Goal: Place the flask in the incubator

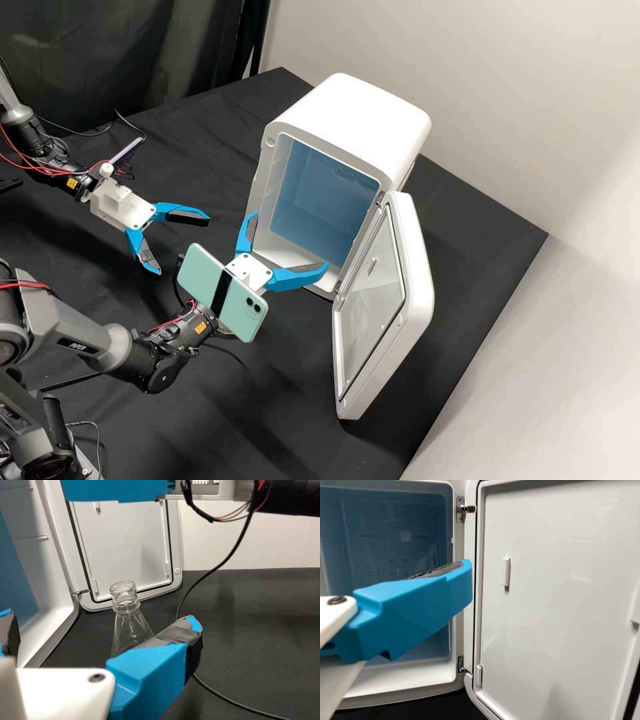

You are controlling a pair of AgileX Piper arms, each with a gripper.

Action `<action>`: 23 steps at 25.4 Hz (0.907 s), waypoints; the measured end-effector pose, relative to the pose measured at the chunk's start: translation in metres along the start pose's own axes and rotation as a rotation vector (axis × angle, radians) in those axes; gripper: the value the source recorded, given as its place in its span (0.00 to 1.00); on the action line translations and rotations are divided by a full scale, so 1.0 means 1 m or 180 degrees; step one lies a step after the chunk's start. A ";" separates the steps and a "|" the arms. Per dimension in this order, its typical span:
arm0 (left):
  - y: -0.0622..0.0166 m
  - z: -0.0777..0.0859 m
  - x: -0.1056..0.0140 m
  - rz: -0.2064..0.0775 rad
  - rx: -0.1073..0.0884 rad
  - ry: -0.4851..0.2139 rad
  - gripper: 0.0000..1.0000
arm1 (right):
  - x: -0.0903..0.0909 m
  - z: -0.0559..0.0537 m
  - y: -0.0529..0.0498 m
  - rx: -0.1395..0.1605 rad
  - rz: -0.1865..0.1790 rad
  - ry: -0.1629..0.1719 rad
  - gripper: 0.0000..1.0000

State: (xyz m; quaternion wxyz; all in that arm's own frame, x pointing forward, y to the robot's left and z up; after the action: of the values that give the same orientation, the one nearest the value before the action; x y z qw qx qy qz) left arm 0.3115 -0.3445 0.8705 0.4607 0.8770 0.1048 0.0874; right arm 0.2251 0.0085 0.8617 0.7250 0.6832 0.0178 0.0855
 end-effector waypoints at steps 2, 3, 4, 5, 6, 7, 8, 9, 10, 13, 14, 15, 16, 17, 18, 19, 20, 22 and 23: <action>0.0000 0.000 0.000 0.0000 0.0000 0.0000 1.00 | -0.002 0.001 -0.001 -0.0013 -0.0034 -0.0004 1.00; 0.0000 0.000 0.000 0.0000 0.0000 0.0000 1.00 | -0.003 0.002 -0.002 -0.0019 -0.0055 -0.0008 1.00; 0.0000 0.000 0.000 0.0000 0.0000 0.0000 1.00 | -0.005 0.003 -0.003 -0.0027 -0.0084 -0.0021 1.00; 0.0000 0.000 0.000 0.0000 0.0000 0.0000 1.00 | -0.006 0.003 -0.004 -0.0032 -0.0114 -0.0016 1.00; 0.0000 0.000 0.000 0.0000 0.0000 0.0000 1.00 | -0.009 0.002 -0.005 -0.0049 -0.0147 -0.0003 1.00; 0.0000 0.000 0.000 0.0000 0.0000 0.0000 1.00 | -0.011 0.002 -0.006 -0.0062 -0.0164 0.0003 1.00; 0.0000 0.000 0.000 0.0000 0.0000 0.0000 1.00 | -0.013 0.000 -0.006 -0.0086 -0.0181 0.0028 1.00; 0.0000 0.000 0.000 0.0000 0.0000 0.0000 1.00 | -0.015 -0.001 -0.007 -0.0112 -0.0217 0.0053 1.00; 0.0000 0.000 0.000 0.0000 0.0000 0.0000 1.00 | -0.017 -0.002 -0.007 -0.0128 -0.0217 0.0062 1.00; 0.0000 0.000 0.000 0.0000 0.0000 0.0000 1.00 | -0.021 -0.004 -0.005 -0.0173 -0.0216 0.0083 1.00; 0.0000 0.000 0.000 0.0000 0.0000 0.0000 1.00 | -0.024 -0.004 -0.005 -0.0185 -0.0212 0.0083 1.00; 0.0000 0.000 0.000 0.0000 0.0000 0.0000 1.00 | -0.026 -0.006 -0.005 -0.0201 -0.0197 0.0094 1.00; 0.0000 0.000 0.000 0.0000 0.0000 0.0000 1.00 | -0.026 -0.007 -0.004 -0.0212 -0.0194 0.0103 1.00; 0.0000 0.000 0.000 0.0000 0.0000 0.0000 1.00 | -0.027 -0.007 -0.004 -0.0218 -0.0195 0.0111 1.00; 0.0000 0.000 0.000 0.0000 0.0000 0.0000 1.00 | -0.028 -0.009 -0.004 -0.0241 -0.0182 0.0133 1.00; 0.0000 0.000 0.000 0.0000 0.0000 0.0000 1.00 | -0.029 -0.010 -0.004 -0.0253 -0.0181 0.0141 1.00; 0.0000 0.000 0.000 0.0000 0.0000 0.0000 1.00 | -0.030 -0.011 -0.003 -0.0279 -0.0170 0.0153 1.00; 0.0000 0.000 0.000 0.0000 0.0000 0.0000 1.00 | -0.032 -0.012 -0.003 -0.0299 -0.0167 0.0164 1.00; 0.0006 0.000 0.000 0.0006 0.0001 -0.0001 1.00 | -0.032 -0.013 -0.003 -0.0308 -0.0164 0.0167 1.00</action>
State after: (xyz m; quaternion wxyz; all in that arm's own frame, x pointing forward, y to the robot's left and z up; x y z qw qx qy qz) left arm 0.3114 -0.3450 0.8709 0.4605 0.8772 0.1040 0.0877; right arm 0.1920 0.0162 0.8547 0.7584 0.6442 0.0502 0.0855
